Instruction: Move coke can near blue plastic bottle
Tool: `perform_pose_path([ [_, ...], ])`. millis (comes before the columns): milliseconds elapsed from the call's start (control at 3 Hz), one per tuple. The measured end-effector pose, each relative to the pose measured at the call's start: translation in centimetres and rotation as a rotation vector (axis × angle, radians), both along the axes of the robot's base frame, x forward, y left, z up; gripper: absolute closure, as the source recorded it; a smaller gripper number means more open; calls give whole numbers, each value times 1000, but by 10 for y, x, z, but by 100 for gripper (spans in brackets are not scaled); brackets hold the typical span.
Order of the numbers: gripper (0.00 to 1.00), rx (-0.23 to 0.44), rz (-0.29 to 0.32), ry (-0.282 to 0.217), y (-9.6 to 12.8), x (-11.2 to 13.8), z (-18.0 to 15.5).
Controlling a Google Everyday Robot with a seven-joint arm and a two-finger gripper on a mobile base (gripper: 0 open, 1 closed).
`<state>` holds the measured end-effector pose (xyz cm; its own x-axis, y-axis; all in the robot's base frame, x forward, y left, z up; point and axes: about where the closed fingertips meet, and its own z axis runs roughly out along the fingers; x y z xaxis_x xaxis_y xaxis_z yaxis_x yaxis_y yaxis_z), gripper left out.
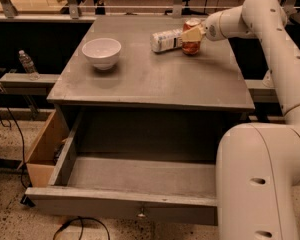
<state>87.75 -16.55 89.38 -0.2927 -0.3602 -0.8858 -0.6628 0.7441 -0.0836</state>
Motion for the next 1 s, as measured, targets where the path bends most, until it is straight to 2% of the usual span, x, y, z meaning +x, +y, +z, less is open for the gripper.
perform_pose_path([
  [333,28,1,5,5,4,1,-4],
  [667,4,1,9,9,7,2,-7],
  [1000,0,1,11,11,9,3,-9],
])
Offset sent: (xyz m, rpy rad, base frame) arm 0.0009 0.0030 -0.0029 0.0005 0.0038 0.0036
